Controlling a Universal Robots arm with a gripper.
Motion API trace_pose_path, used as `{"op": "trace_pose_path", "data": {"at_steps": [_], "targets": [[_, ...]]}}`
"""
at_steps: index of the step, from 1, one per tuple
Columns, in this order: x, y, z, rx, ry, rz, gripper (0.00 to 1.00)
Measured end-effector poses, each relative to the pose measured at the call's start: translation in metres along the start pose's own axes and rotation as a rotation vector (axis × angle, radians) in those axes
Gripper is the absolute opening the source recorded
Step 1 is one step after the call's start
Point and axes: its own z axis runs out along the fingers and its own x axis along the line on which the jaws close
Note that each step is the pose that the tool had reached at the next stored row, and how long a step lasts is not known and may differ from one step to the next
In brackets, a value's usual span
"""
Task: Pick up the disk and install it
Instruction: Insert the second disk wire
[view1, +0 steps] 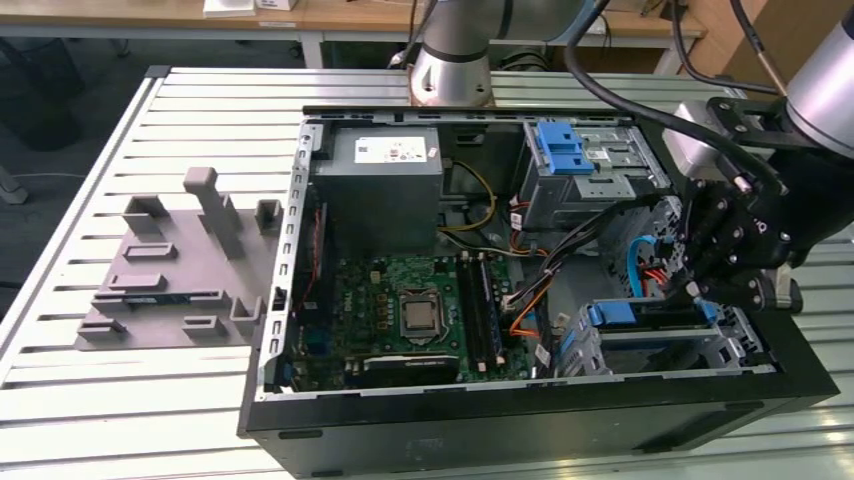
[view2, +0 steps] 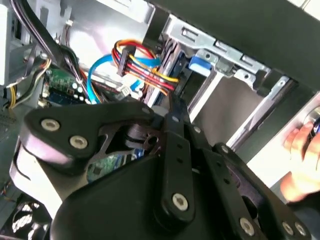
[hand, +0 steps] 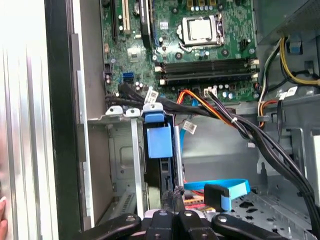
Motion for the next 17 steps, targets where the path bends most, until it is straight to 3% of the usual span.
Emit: {"op": "trace_pose_path", "data": {"at_steps": [5,11,15,17], "targets": [[0.0004,0.0045,-0.0055,0.0000,-0.0001,0.000,0.11],[0.0018,0.0189,-0.0058,0.0031,-0.0008,0.000,0.11],[0.0013,0.0211,-0.0077,0.0038,-0.0005,0.000,0.11],[0.0011,0.0216,-0.0119,0.0037,-0.0009,0.000,0.11]]}}
